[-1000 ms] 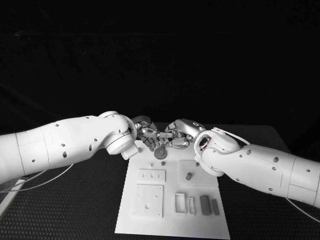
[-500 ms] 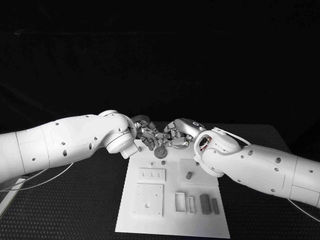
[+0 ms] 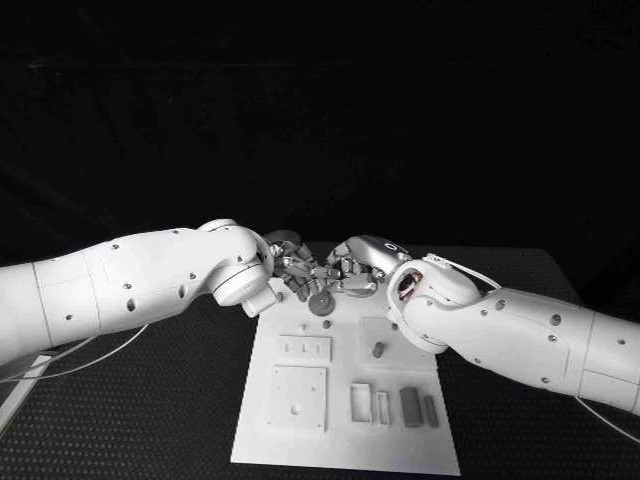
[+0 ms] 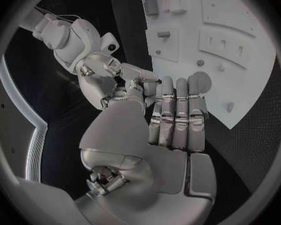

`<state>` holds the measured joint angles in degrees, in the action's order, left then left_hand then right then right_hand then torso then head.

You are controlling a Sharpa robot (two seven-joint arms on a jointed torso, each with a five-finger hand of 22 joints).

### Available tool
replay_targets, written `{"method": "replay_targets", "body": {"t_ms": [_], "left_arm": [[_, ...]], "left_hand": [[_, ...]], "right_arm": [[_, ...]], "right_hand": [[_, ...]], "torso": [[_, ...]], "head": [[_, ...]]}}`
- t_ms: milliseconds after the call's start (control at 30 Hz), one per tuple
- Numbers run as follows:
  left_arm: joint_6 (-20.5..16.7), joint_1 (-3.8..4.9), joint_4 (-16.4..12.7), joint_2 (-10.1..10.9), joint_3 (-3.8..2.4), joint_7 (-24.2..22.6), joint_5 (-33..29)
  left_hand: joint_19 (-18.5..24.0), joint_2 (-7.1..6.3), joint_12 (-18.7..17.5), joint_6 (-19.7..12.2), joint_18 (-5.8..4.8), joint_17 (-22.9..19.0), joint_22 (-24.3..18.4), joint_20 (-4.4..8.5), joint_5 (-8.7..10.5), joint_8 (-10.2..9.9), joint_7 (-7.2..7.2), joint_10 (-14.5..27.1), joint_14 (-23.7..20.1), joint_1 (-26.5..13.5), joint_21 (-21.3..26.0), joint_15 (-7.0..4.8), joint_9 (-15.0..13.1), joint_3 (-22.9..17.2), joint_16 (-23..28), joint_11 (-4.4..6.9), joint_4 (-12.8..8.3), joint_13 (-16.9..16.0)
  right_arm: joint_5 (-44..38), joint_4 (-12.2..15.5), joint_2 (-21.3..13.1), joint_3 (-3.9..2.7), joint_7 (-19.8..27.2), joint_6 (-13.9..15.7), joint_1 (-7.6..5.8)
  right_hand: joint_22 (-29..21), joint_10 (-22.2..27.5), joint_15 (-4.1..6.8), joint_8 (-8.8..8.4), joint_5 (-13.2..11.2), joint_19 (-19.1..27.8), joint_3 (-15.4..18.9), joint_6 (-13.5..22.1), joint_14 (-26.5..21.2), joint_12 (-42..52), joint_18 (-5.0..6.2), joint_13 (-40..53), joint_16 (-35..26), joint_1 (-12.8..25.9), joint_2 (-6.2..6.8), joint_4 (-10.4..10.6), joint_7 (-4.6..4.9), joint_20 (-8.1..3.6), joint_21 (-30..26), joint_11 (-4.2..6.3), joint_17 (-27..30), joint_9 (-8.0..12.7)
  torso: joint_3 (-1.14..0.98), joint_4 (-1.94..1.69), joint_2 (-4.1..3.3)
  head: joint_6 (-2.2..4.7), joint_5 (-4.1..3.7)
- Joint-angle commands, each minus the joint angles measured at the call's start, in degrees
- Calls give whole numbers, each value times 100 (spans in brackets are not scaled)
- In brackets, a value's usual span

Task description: Assemble the parts on the task board

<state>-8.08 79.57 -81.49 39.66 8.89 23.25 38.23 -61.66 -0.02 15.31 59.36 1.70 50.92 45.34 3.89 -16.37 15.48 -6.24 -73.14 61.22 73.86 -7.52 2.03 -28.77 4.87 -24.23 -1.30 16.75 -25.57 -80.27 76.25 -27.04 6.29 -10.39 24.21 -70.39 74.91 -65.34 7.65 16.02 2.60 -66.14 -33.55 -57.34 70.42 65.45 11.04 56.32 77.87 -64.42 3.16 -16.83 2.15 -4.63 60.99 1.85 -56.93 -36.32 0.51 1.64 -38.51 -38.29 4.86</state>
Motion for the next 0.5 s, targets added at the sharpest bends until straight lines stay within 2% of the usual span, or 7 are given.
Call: {"method": "replay_targets", "body": {"t_ms": [33, 267, 400, 500], "left_arm": [[112, 6, -23, -24, -6, -19, 21], [125, 6, -23, -28, -6, 21, 50], [114, 6, -28, -33, -6, 28, 50], [123, 6, -28, -35, -6, 25, 50]], "left_hand": [[-53, -11, 4, 55, 30, 5, 10, -5, 51, 25, 0, -69, 28, -96, 36, -16, 9, 9, -20, 2, 7, -15], [-96, -70, 26, 141, 40, 13, 58, 10, 453, 58, 41, -153, 47, -413, 65, -30, 19, -36, -44, 45, 12, -77], [-114, -48, 32, 164, 44, 19, 73, 18, 477, 67, 53, -172, 63, -440, 66, -40, 20, -76, -57, 55, 10, -93], [-114, 58, 28, 171, 42, 22, 91, 23, 312, 66, 57, -177, 63, -467, 81, -44, 28, -130, -65, 59, 5, -111]], "right_arm": [[-85, 15, 8, -3, -4, -29, 3], [-142, 29, 22, -3, -18, -17, 3], [-163, 54, 28, -3, -18, -14, 3], [-181, 62, 37, -3, -20, -28, 3]], "right_hand": [[35, -47, 15, 105, 17, -1, -32, -310, 19, -28, 396, -6, -30, 24, -52, 0, 251, -32, 16, -8, 6, -148], [34, -53, 15, 104, 17, -6, -36, -313, 25, -29, 396, -7, -32, 22, -48, 0, 250, -36, 17, -7, 8, -149], [33, -56, 16, 103, 17, -8, -39, -316, 29, -30, 396, -8, -32, 21, -46, -1, 250, -38, 17, -7, 9, -150], [33, -58, 16, 103, 17, -10, -40, -318, 31, -30, 396, -9, -33, 21, -44, 0, 250, -39, 17, -6, 10, -150]], "torso": [[5, 1, -2], [1, -2, -2], [1, -6, 0], [1, -4, -2]], "head": [[-7, -6], [-20, -6], [-30, -6], [-36, 6]]}}
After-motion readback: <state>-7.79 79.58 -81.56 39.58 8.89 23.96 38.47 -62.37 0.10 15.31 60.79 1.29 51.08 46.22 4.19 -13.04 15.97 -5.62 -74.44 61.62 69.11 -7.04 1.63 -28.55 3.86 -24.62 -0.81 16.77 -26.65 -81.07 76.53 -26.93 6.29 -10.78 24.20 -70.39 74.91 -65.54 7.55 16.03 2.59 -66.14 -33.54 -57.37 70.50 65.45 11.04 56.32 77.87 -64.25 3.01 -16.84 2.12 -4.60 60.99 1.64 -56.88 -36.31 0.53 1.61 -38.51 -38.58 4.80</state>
